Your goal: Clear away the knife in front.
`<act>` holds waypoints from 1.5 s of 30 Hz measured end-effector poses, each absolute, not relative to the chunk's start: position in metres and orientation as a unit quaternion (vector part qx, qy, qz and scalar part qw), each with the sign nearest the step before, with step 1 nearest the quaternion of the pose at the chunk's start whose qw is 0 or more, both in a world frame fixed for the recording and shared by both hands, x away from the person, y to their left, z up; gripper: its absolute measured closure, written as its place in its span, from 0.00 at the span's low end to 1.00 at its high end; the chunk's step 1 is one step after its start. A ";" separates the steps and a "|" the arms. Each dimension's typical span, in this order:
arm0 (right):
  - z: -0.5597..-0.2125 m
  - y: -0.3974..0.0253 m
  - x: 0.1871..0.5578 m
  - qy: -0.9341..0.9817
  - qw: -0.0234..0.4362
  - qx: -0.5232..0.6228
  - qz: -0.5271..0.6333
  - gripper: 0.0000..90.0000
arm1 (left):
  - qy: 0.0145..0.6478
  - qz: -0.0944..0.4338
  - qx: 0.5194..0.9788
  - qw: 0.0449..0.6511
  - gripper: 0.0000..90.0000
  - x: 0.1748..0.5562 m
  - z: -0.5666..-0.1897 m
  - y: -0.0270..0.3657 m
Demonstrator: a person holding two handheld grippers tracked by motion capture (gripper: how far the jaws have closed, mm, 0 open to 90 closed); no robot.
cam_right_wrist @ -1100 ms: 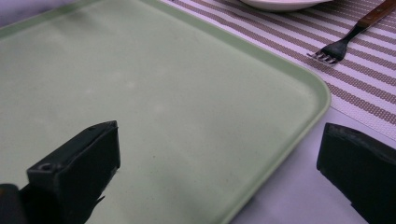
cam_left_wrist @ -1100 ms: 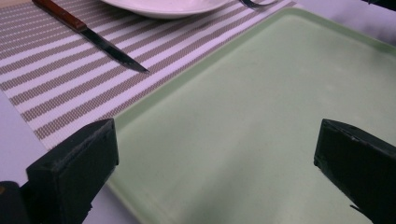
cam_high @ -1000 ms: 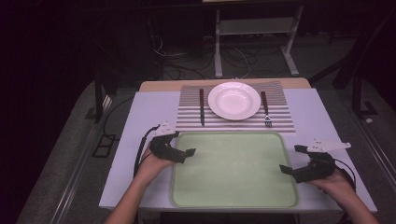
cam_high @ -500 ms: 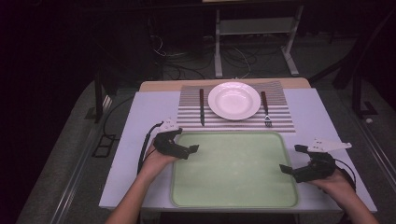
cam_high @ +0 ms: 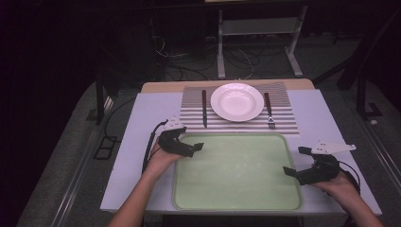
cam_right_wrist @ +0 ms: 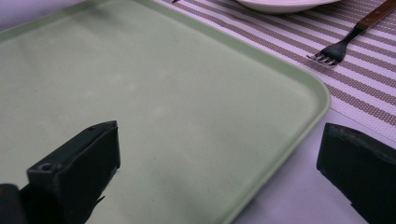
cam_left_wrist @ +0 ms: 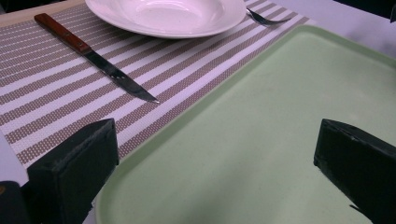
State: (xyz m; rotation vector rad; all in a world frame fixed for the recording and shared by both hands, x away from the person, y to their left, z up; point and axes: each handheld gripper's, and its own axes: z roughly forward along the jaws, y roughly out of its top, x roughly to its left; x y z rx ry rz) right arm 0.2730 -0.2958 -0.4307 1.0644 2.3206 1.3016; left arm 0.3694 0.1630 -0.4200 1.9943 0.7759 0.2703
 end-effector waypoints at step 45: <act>-0.431 -0.296 0.272 0.800 0.133 0.367 0.455 0.00 | 0.321 0.123 0.814 0.468 0.10 0.402 -0.423 0.146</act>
